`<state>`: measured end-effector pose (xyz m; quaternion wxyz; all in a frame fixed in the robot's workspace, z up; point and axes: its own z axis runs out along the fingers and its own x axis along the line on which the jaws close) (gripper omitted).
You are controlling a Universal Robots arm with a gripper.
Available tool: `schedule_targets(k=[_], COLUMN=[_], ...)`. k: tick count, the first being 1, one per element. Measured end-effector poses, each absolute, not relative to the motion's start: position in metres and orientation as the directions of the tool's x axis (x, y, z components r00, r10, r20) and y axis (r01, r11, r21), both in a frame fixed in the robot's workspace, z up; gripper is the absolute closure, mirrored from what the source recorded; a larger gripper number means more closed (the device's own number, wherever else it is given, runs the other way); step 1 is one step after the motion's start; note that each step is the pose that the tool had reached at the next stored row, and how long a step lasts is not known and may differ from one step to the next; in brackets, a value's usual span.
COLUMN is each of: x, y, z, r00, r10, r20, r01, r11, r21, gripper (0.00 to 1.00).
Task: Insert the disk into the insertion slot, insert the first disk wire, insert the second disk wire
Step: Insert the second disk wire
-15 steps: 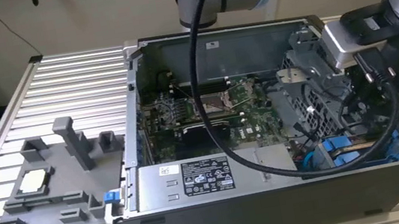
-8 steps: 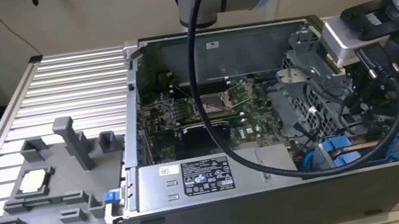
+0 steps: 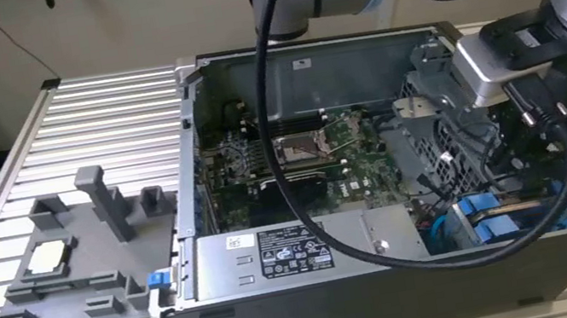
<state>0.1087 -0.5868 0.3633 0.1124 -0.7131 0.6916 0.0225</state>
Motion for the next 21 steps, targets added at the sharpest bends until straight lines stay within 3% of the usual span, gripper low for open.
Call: schedule_targets(k=[6,8,17,19,21], x=[0.1086,0.1087,0.1086,0.1086,0.1088], y=[-0.5885,-0.5885,-0.5906,-0.5919,-0.5934], z=[0.3629,0.3628,0.3575,0.3567,0.3565], r00=[0.048,0.063,0.153,0.158,0.161], r10=[-0.984,-0.985,-0.976,-0.976,-0.977], r20=[-0.174,-0.163,-0.153,-0.149,-0.142], r01=[-0.991,-0.991,-0.983,-0.982,-0.982], r11=[-0.026,-0.043,-0.134,-0.140,-0.144], r21=[-0.129,-0.126,-0.125,-0.124,-0.123], gripper=[0.85,0.77,0.77,0.85,0.85])
